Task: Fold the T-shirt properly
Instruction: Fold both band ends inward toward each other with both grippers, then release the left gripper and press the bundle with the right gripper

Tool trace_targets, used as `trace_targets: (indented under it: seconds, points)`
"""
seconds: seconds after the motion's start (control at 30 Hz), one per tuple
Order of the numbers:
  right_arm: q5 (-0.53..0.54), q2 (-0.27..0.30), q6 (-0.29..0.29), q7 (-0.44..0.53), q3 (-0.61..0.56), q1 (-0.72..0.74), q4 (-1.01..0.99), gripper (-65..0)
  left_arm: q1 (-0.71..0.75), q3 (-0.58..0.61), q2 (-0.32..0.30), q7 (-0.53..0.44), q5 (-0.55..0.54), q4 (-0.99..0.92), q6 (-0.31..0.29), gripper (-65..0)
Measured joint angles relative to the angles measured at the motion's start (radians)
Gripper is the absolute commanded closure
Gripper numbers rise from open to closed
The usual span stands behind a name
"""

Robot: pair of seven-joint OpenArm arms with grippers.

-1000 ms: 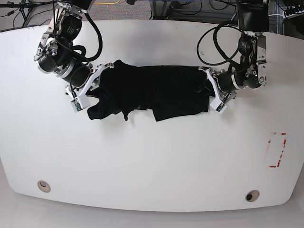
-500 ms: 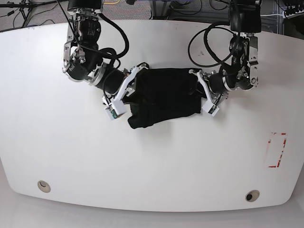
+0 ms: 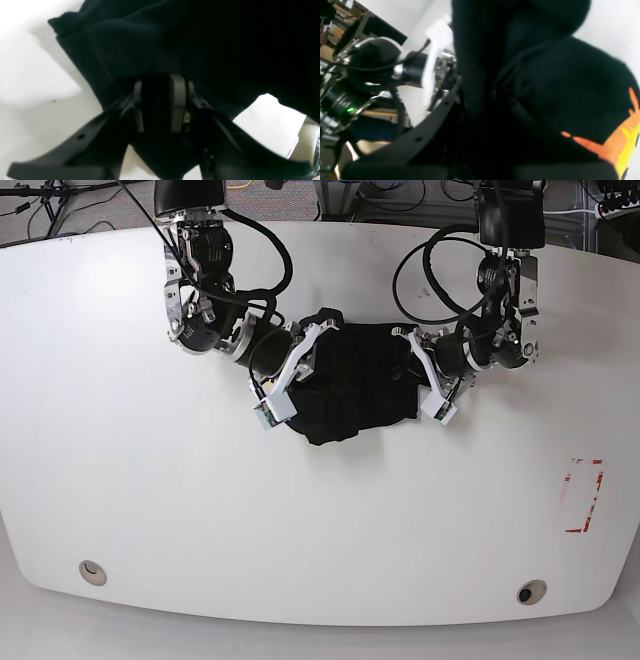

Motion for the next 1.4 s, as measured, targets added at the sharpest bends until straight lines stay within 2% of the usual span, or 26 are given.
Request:
trace_targets:
  seconds: [0.1,0.13,0.23,0.43,0.53,0.63,0.67,0.77,0.83,1.07,1.2,1.4]
  points:
    - [-0.041,0.011,0.000,0.002,-0.005,0.014,-0.014,-11.1,0.000,0.000,0.000,0.000,0.000,0.000,0.000,-13.3]
    - [-0.051,0.011,-0.001,0.002,-0.006,0.017,-0.016,-15.9,0.000,0.000,0.000,0.000,0.000,0.000,0.000,-13.3]
    - [-0.098,-0.003,-0.008,0.012,-0.014,0.022,-0.018,-23.1,0.002,0.000,0.000,-0.003,-0.001,0.000,0.000,-13.3]
    - [-0.197,-0.083,-0.007,0.006,-0.024,0.037,-0.019,-24.1,0.002,0.000,0.000,-0.003,-0.001,0.000,0.000,-13.3]
    - [-0.237,-0.120,-0.008,0.016,-0.038,0.058,-0.029,-28.5,0.002,0.000,0.000,-0.003,-0.003,0.000,0.000,-13.5]
    - [-0.276,-0.142,-0.007,0.018,-0.059,0.076,-0.058,-39.2,0.002,0.000,0.000,-0.003,-0.003,0.000,0.000,-15.3]
    - [-0.287,-0.147,-0.008,0.016,-0.064,0.081,-0.065,-45.2,0.002,0.000,0.000,-0.003,-0.003,0.000,0.000,-17.8]
    - [-0.339,-0.162,-0.008,0.008,-0.098,0.092,-0.095,-54.4,0.003,0.000,0.000,-0.001,-0.010,0.000,-0.004,-23.9]
    - [-0.351,-0.164,-0.008,0.007,-0.118,0.092,-0.096,-58.2,0.005,-0.001,0.001,0.001,-0.014,0.002,-0.008,-27.4]
    - [-0.351,-0.161,-0.005,0.010,-0.120,0.090,-0.035,-58.8,0.006,-0.011,0.005,0.002,-0.024,0.008,-0.019,-33.7]
    - [-0.348,-0.124,-0.003,0.010,-0.121,0.086,0.013,-58.8,0.011,-0.058,0.014,0.015,-0.041,0.022,-0.017,-35.7]
    - [-0.348,-0.060,-0.002,0.000,-0.101,0.072,0.117,-58.8,0.014,-0.103,-0.012,0.068,-0.151,0.054,0.015,-35.7]
